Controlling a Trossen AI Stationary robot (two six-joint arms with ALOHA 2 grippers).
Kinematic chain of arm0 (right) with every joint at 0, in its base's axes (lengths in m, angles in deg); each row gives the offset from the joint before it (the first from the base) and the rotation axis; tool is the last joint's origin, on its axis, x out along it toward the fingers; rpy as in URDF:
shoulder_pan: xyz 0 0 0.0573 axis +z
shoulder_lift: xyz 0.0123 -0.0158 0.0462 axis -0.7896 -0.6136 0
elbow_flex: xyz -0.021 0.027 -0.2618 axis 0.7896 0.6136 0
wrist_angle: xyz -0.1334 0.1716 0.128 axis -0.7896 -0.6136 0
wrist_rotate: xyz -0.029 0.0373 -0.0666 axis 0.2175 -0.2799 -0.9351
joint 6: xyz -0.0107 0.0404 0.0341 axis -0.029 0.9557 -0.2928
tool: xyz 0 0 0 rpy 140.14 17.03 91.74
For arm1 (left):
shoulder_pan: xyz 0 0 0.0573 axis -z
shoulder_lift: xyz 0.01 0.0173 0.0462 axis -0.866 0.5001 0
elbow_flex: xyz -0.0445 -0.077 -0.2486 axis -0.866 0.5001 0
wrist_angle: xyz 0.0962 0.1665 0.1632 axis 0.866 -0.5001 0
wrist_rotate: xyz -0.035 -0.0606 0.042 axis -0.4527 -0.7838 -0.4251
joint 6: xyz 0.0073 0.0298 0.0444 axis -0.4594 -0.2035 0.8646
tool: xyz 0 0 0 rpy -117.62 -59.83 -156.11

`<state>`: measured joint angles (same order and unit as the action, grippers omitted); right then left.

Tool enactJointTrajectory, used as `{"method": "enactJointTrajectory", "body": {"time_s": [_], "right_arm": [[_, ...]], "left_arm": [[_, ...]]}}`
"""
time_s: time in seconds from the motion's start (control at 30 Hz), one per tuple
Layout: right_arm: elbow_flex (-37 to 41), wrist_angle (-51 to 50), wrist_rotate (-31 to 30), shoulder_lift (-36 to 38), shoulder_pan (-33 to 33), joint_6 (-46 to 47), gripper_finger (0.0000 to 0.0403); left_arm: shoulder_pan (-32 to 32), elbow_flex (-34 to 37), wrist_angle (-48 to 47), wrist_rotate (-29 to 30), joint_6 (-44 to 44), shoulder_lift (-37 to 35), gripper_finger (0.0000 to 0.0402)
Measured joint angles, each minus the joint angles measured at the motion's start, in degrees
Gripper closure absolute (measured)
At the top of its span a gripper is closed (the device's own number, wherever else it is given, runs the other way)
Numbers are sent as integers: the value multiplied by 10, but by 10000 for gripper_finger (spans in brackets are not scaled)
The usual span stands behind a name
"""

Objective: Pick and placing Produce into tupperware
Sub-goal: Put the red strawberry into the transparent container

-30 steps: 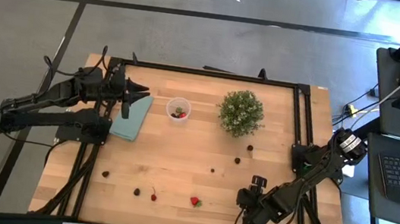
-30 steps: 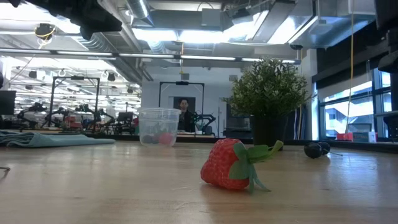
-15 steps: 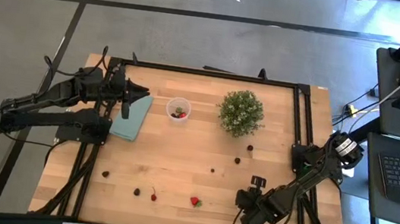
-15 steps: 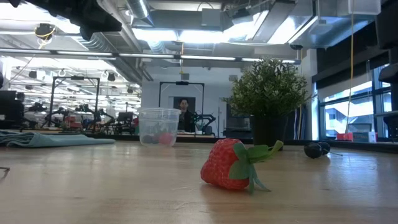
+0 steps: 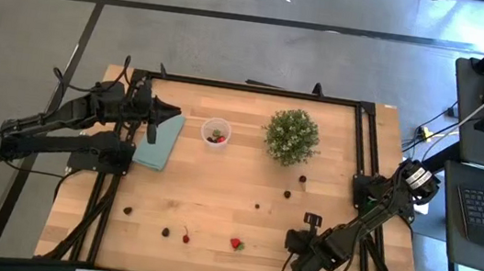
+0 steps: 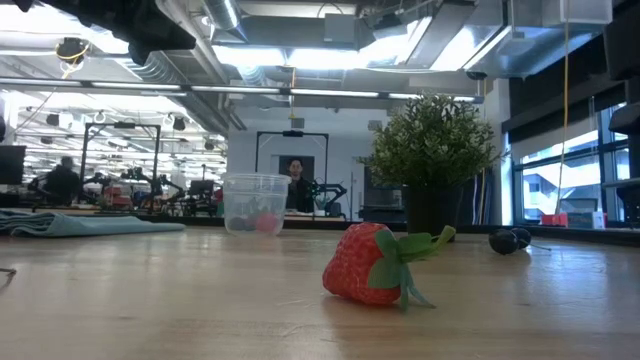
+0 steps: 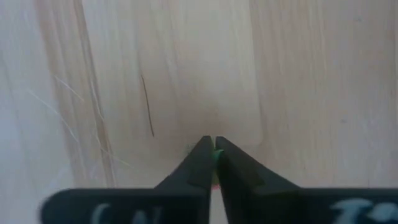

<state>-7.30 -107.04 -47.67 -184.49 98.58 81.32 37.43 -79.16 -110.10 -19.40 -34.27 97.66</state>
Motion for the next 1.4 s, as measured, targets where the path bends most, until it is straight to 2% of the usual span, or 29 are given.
{"method": "enactJointTrajectory", "body": {"time_s": [0.07,0.37,0.53,0.77,0.93,1.1,1.23,1.4], "right_arm": [[0,-1,0,0,0,0,394],[-2,-9,39,10,-24,28,398],[-31,-36,39,39,-79,-49,400],[-70,-56,9,99,-199,-197,401],[-103,4,8,114,-319,-313,401],[-171,138,43,98,-417,-425,402],[-247,201,52,60,-477,-490,402],[-339,251,70,-24,-513,-554,403]], "left_arm": [[0,0,0,0,0,0,379],[0,0,1,0,0,0,394],[0,0,2,0,-2,1,401],[0,0,1,0,-3,1,389],[0,0,1,0,-3,1,375],[0,0,1,0,-3,1,363],[0,0,1,0,-2,1,354],[0,0,0,0,-2,1,343]]}}
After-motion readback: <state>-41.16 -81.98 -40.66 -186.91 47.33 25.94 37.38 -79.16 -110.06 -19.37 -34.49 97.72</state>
